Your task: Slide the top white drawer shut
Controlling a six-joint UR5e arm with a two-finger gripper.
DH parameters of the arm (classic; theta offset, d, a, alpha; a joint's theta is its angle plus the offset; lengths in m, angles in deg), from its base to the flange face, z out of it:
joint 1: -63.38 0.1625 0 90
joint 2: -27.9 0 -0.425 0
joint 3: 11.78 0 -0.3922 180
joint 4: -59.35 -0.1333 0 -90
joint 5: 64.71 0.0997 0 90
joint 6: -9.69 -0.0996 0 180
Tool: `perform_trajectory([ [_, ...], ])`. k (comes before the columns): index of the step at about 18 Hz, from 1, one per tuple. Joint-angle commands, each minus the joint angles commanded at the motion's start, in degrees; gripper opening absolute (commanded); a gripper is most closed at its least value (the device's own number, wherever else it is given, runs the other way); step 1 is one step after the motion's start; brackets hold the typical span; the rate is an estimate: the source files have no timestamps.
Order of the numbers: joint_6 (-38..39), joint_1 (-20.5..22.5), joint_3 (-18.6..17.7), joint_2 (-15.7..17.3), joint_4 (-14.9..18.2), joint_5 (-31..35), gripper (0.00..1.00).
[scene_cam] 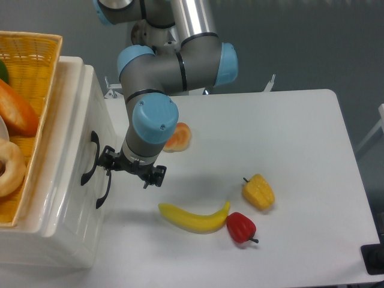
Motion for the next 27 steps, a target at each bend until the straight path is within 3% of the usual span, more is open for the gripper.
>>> perform_trajectory([
  [3, -0.61, 1.05, 0.79, -0.26, -0.26, 0.09, 1.0],
  [7, -2.19, 6.93, 3.34, 0.0, -0.26, 0.44, 1.0],
  [11, -6.41, 7.73, 3.43, 1.14, -0.35, 9.56, 1.0],
  [13, -7.81, 8.78, 3.69, 1.67, -0.87, 10.72, 1.0],
  [17, -18.79, 11.59, 4.04, 1.85, -0.79, 16.77, 1.0],
  [20, -22.49, 14.31, 3.96, 2.02, -0.88, 20.91, 1.0],
  [27, -37.61, 24.34, 3.96, 4.13, -0.62, 21.27, 1.0],
])
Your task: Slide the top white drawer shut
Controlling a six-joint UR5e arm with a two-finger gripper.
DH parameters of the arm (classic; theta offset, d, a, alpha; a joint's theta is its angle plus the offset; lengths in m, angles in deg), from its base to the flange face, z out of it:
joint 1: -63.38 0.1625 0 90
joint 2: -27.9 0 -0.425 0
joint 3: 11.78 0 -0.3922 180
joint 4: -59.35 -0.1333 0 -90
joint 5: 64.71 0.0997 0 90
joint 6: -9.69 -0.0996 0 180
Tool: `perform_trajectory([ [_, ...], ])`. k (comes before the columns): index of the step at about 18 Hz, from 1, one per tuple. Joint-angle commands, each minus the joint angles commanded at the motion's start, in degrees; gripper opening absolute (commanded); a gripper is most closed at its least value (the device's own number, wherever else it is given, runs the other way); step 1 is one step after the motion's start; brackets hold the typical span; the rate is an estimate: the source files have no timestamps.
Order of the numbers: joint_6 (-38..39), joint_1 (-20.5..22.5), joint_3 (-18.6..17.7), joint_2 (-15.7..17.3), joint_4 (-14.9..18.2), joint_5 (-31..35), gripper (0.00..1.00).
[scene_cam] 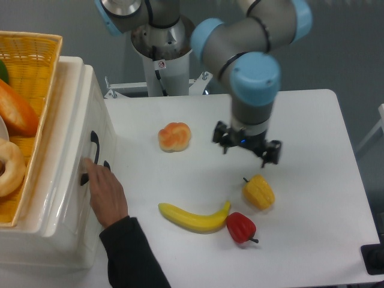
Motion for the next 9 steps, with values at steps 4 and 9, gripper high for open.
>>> perform_trajectory([
  [4, -4.4, 3.61, -0.88, 0.0, -0.09, 0.09, 1.0],
  [9, -7.22, 5.99, -1.23, 0.0, -0.17, -0.26, 1.0],
])
